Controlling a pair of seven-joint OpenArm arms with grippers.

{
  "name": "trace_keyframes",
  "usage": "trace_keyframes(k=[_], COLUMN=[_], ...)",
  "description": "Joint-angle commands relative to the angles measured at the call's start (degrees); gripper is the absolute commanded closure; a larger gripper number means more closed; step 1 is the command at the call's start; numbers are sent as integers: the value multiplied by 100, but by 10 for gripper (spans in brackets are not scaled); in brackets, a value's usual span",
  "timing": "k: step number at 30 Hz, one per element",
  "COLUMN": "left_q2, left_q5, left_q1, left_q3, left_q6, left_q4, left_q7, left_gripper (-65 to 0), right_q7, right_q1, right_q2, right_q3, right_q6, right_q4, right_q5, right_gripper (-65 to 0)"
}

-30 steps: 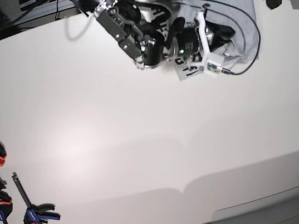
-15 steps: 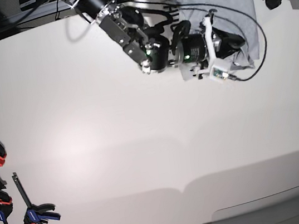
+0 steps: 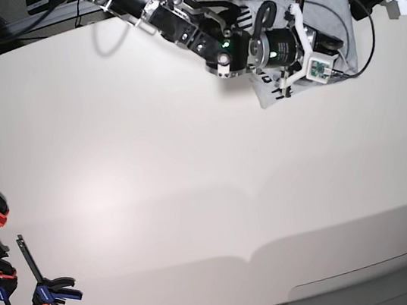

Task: Fold the T-shirt properly
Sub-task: 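Grasp the folded grey shirt end with the right gripper beside the left gripper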

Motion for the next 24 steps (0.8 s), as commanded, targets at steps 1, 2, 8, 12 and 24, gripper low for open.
trace_keyframes(k=[1,2,8,12,24], left_q2=[-79,-79,-79,-79,-79], left_q5=[131,129,129,131,131], left_q1=[37,37,37,37,37], left_q3=[-9,-9,-9,-9,-9], left_q6=[24,24,22,24,24], left_q4=[37,37,37,37,37], left_q7=[120,120,118,120,122], left_gripper=[-35,-35,-35,-35,-35], right_q7=[201,229,708,957,1088], right_q1=[87,87,162,345,599], right_q2=[-106,-106,-106,-106,-106], right_q3=[-2,-2,-57,-459,-1298], right_q6=[13,13,13,13,11], right_q4=[85,70,-280,-632,-697], right_q5=[109,109,138,136,328], right_gripper=[0,0,0,0,-18])
